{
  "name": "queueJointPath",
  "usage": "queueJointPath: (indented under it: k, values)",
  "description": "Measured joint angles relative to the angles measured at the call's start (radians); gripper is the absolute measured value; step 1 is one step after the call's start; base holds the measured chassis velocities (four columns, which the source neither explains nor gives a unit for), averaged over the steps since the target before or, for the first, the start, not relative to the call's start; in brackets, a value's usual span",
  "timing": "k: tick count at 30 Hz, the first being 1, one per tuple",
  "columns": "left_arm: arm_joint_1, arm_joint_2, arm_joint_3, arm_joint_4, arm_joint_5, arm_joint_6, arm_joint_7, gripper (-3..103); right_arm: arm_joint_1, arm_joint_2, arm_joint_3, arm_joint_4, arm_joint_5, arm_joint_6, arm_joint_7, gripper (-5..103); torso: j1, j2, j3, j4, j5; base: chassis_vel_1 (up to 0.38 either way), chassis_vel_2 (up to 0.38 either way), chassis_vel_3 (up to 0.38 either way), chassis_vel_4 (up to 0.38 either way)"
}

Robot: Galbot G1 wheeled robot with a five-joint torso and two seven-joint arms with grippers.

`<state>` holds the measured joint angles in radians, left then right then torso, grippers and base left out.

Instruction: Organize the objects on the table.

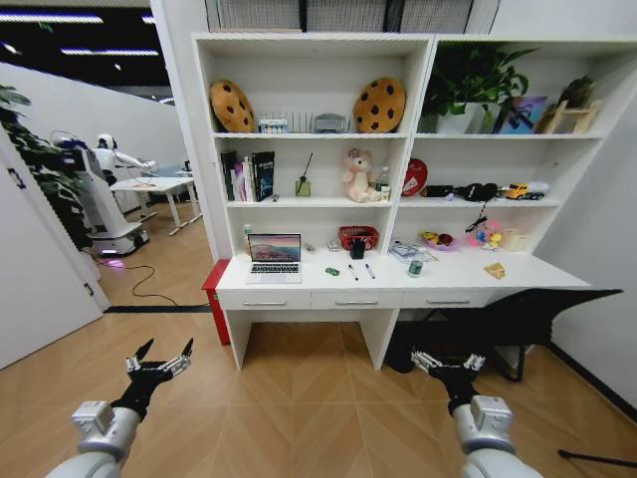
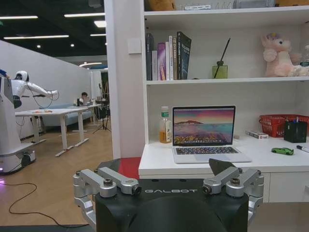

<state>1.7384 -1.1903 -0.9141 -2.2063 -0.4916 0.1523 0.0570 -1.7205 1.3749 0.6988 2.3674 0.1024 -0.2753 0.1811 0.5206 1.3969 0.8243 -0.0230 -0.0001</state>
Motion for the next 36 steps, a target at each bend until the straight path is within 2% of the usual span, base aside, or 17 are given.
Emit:
queueJointPath:
  k: [9,16,20,22,36]
  values:
    - [0.013,-0.003,-0.002,-0.003,0.002,-0.002,0.003,100,-0.003,0.001,0.001,0.003,0.001,0.004,-0.002,100,0.000,0.000,0.000,-0.0001,0.0000,-0.075,0.061,0.094,-0.079]
    - [0.021,-0.007,-0.005,-0.004,0.002,-0.009,0.006,100,-0.009,0.004,0.001,0.010,-0.002,0.008,-0.002,100,0.000,0.000,0.000,-0.0002,-0.0005,-0.238,0.229,0.247,-0.236]
    - [0.025,-0.009,-0.005,-0.005,0.003,-0.012,0.009,100,-0.013,0.005,0.000,0.011,-0.003,0.011,-0.002,100,0.000,0.000,0.000,0.0004,0.0000,-0.289,0.298,0.296,-0.303]
    - [0.026,-0.010,-0.006,-0.004,0.004,-0.016,0.012,100,-0.015,0.006,0.000,0.012,-0.004,0.012,-0.003,100,0.000,0.000,0.000,-0.0002,-0.0003,-0.309,0.311,0.357,-0.326]
    - [0.027,-0.026,-0.004,0.004,0.008,-0.024,0.012,100,-0.015,0.004,-0.006,0.007,-0.010,0.015,-0.006,100,0.000,0.000,0.000,0.0000,0.0001,-0.370,0.368,0.368,-0.356]
